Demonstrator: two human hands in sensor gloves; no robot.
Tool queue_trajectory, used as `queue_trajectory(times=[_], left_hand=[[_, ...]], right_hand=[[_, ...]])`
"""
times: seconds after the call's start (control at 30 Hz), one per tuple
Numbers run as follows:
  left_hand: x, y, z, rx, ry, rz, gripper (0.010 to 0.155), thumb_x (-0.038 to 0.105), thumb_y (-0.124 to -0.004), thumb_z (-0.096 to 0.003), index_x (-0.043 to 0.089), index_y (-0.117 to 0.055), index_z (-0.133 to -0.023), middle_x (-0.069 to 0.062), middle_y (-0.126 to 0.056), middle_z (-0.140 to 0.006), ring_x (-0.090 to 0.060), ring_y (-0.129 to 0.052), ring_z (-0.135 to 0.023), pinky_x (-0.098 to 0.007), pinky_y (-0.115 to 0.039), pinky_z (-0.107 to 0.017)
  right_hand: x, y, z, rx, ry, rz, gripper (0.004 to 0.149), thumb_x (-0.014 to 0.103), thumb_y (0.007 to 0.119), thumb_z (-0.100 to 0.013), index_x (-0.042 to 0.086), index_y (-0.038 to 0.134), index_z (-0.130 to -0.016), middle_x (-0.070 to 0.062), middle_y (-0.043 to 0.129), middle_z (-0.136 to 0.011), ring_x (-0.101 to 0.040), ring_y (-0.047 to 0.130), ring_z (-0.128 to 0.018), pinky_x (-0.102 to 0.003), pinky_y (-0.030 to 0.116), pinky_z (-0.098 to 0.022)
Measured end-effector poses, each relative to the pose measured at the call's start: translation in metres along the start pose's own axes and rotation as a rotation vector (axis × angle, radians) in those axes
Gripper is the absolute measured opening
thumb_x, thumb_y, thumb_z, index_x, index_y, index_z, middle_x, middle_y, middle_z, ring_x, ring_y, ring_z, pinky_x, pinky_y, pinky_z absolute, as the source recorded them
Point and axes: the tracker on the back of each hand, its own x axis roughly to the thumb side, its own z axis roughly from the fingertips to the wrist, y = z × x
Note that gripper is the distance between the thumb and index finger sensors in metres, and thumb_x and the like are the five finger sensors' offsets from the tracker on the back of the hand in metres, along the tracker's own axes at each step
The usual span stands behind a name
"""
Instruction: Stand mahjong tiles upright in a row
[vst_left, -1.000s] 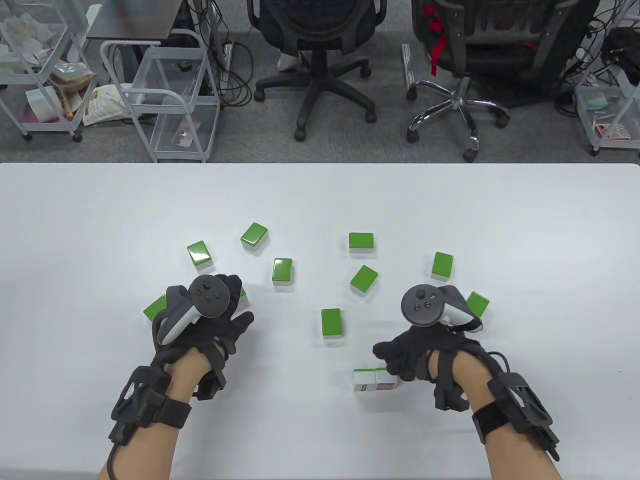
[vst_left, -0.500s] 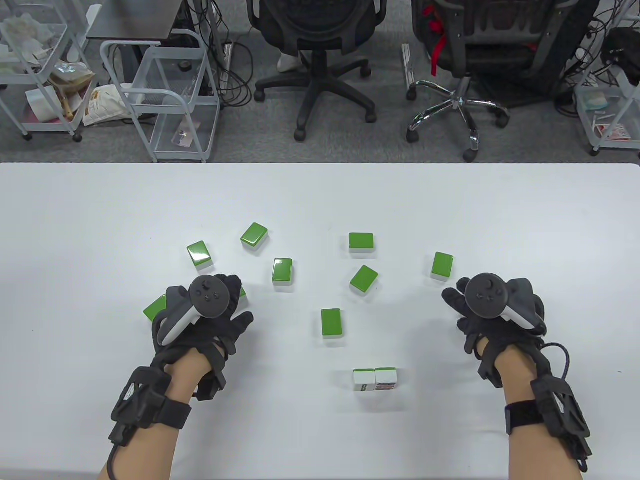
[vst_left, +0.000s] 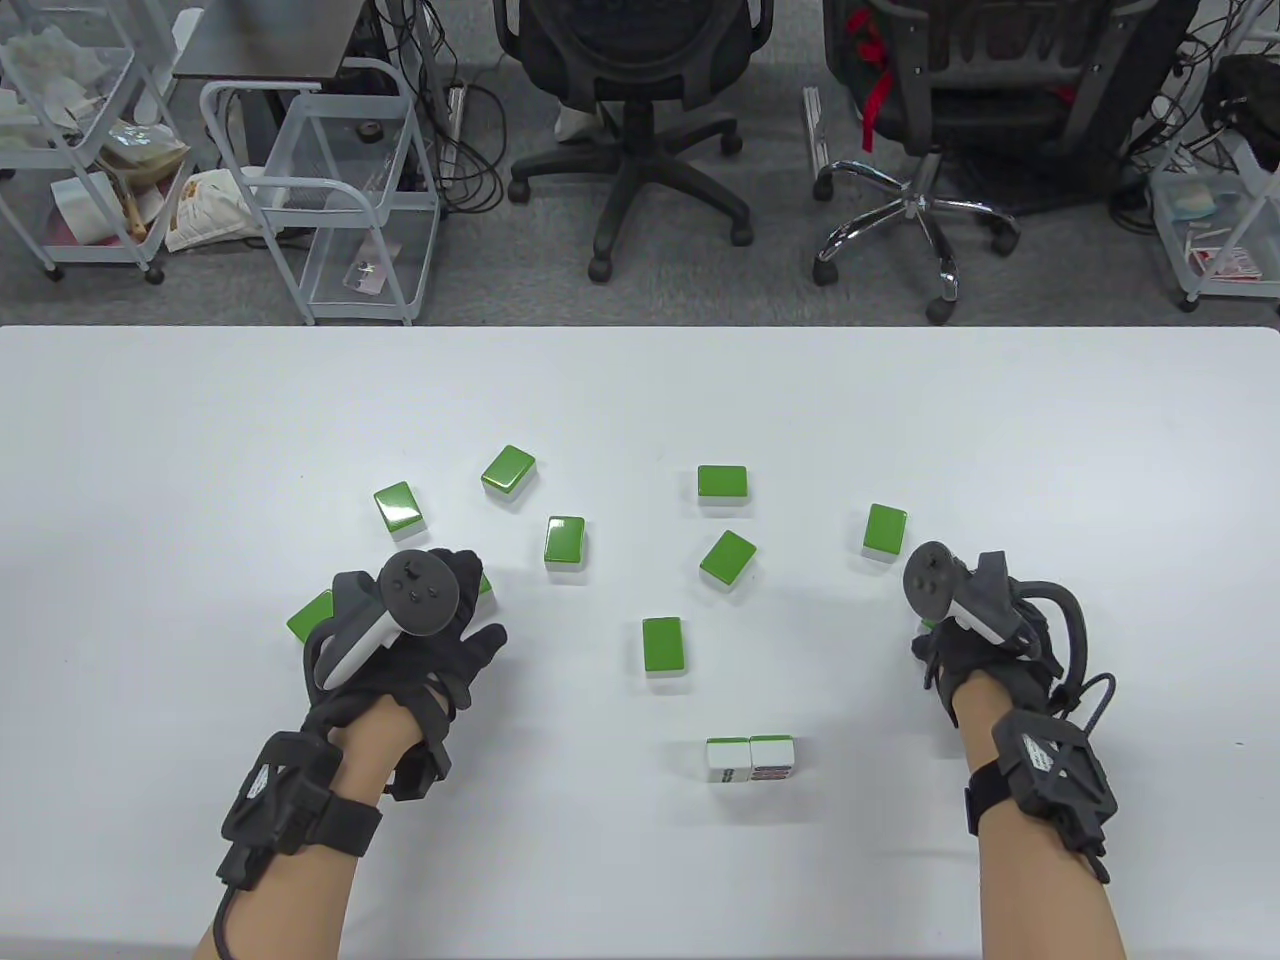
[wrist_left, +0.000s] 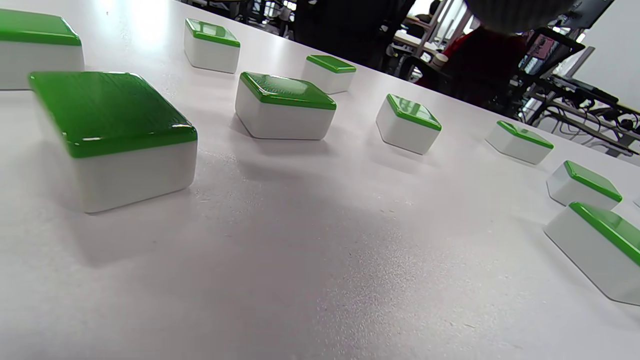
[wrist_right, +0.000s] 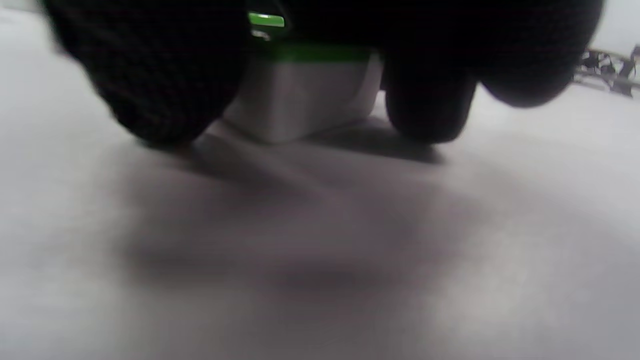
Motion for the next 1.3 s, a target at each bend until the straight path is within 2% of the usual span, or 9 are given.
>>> queue_trajectory(times=[0.07, 0.1, 0.3, 0.43, 0.53, 0.6, 0.8, 1.07, 1.3], left_hand=[[0.0, -0.001, 0.0, -0.003, 0.002, -0.005, 0.08, 0.063, -0.063, -0.0322, 0.038, -0.024, -0.097, 0.005, -0.024, -0.112, -0.028, -0.024, -0.108, -0.057, -0.036, -0.077], [0.0, -0.001, 0.0, -0.003, 0.001, -0.006, 0.08, 0.063, -0.063, -0.0322, 0.038, -0.024, -0.097, 0.005, -0.024, -0.112, -0.028, -0.024, -0.108, -0.058, -0.036, -0.077], [0.0, 0.0, 0.001, 0.004, -0.006, -0.002, 0.08, 0.063, -0.063, -0.0321, 0.038, -0.024, -0.097, 0.005, -0.024, -0.112, -0.028, -0.024, -0.108, -0.058, -0.036, -0.077], [0.001, 0.0, 0.001, 0.0, -0.007, -0.007, 0.08, 0.063, -0.063, -0.0321, 0.038, -0.024, -0.097, 0.005, -0.024, -0.112, -0.028, -0.024, -0.108, -0.058, -0.036, -0.077], [0.001, 0.0, 0.002, 0.0, -0.008, -0.011, 0.08, 0.063, -0.063, -0.0322, 0.038, -0.024, -0.097, 0.005, -0.024, -0.112, -0.028, -0.024, -0.108, -0.057, -0.036, -0.077], [0.001, 0.0, 0.002, 0.001, -0.009, -0.011, 0.08, 0.063, -0.063, -0.0321, 0.038, -0.024, -0.097, 0.005, -0.024, -0.112, -0.028, -0.024, -0.108, -0.057, -0.036, -0.077], [0.001, 0.0, 0.002, 0.0, -0.003, -0.013, 0.08, 0.063, -0.063, -0.0322, 0.038, -0.024, -0.097, 0.005, -0.024, -0.112, -0.028, -0.024, -0.108, -0.057, -0.036, -0.077], [0.002, -0.002, 0.001, -0.01, 0.0, -0.023, 0.08, 0.063, -0.063, -0.0322, 0.038, -0.023, -0.097, 0.005, -0.024, -0.112, -0.028, -0.023, -0.107, -0.057, -0.036, -0.077], [0.002, -0.001, 0.002, -0.004, -0.007, -0.024, 0.08, 0.063, -0.063, -0.0322, 0.038, -0.023, -0.097, 0.005, -0.024, -0.112, -0.028, -0.023, -0.107, -0.057, -0.036, -0.077]], right_hand=[[0.001, 0.0, 0.001, 0.007, -0.008, -0.032, 0.075, 0.04, 0.092, -0.029, 0.006, 0.066, -0.09, -0.024, 0.081, -0.088, -0.036, 0.1, -0.056, -0.051, 0.083, -0.039], [0.0, 0.0, 0.001, 0.019, -0.012, -0.068, 0.079, 0.039, 0.093, -0.025, 0.004, 0.066, -0.09, -0.026, 0.08, -0.087, -0.035, 0.1, -0.055, -0.052, 0.083, -0.039], [0.011, -0.017, 0.018, 0.193, -0.147, -0.317, 0.078, 0.032, 0.091, -0.024, 0.003, 0.063, -0.092, -0.028, 0.074, -0.09, -0.04, 0.094, -0.063, -0.055, 0.079, -0.045], [0.038, -0.021, 0.037, 0.472, -0.376, -0.549, 0.079, 0.029, 0.091, -0.025, 0.002, 0.061, -0.093, -0.029, 0.07, -0.093, -0.043, 0.091, -0.065, -0.056, 0.076, -0.047], [0.063, -0.018, 0.051, 0.665, -0.499, -0.529, 0.077, 0.03, 0.089, -0.028, 0.002, 0.06, -0.093, -0.03, 0.069, -0.093, -0.043, 0.091, -0.065, -0.056, 0.076, -0.047], [0.076, -0.016, 0.057, 0.723, -0.535, -0.489, 0.077, 0.03, 0.089, -0.028, 0.001, 0.06, -0.093, -0.03, 0.069, -0.093, -0.043, 0.091, -0.065, -0.056, 0.077, -0.047], [0.094, -0.013, 0.06, 0.729, -0.549, -0.431, 0.073, 0.028, 0.087, -0.028, 0.001, 0.064, -0.091, -0.033, 0.069, -0.088, -0.043, 0.094, -0.062, -0.055, 0.079, -0.045], [0.084, -0.009, 0.05, 0.696, -0.522, -0.599, 0.057, 0.025, 0.084, -0.03, 0.007, 0.08, -0.084, -0.028, 0.083, -0.081, -0.038, 0.103, -0.053, -0.051, 0.086, -0.04], [0.076, -0.014, 0.049, 0.665, -0.509, -0.63, 0.059, 0.029, 0.086, -0.031, 0.007, 0.079, -0.085, -0.023, 0.084, -0.084, -0.038, 0.101, -0.056, -0.052, 0.084, -0.04]])
